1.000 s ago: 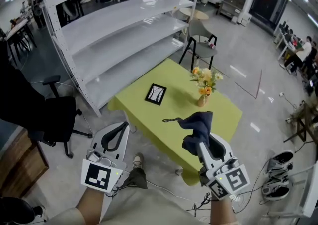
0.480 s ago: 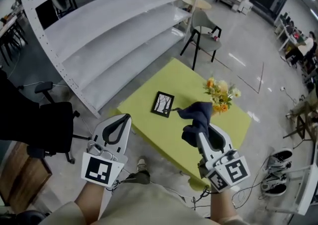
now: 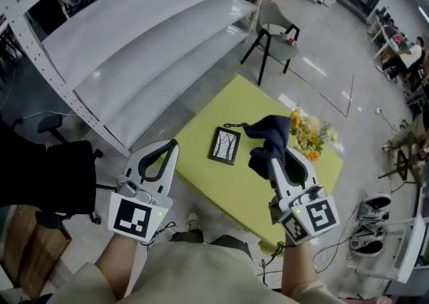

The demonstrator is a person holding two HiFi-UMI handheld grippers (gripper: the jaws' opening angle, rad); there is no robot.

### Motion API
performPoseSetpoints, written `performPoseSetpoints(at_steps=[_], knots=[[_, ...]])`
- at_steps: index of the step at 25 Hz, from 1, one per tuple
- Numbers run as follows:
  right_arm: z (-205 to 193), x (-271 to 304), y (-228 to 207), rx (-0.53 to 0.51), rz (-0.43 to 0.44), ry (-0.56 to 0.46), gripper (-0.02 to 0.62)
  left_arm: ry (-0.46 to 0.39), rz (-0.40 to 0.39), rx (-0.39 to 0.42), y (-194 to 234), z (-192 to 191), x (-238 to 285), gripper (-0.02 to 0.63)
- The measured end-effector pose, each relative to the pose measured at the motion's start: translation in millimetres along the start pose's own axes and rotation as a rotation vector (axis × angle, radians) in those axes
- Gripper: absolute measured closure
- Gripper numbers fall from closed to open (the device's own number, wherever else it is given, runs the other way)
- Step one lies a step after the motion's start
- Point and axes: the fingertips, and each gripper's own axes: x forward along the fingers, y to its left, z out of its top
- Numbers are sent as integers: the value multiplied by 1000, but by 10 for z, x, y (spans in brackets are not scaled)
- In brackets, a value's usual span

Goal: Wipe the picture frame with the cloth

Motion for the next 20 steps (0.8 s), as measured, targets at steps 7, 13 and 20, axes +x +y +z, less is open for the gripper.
performPoseSetpoints(at_steps=[7,13,20], knots=[[-141,168,-117,36,-11,41,500,-7,-32,-15,46,-96,246,598],[-416,398,-317,51,2,119,500,33,-43,-27,-16,-288,497,598],[-962,930,-605,79,31,208,502,145,-87,-17,-168,-825,948,598]])
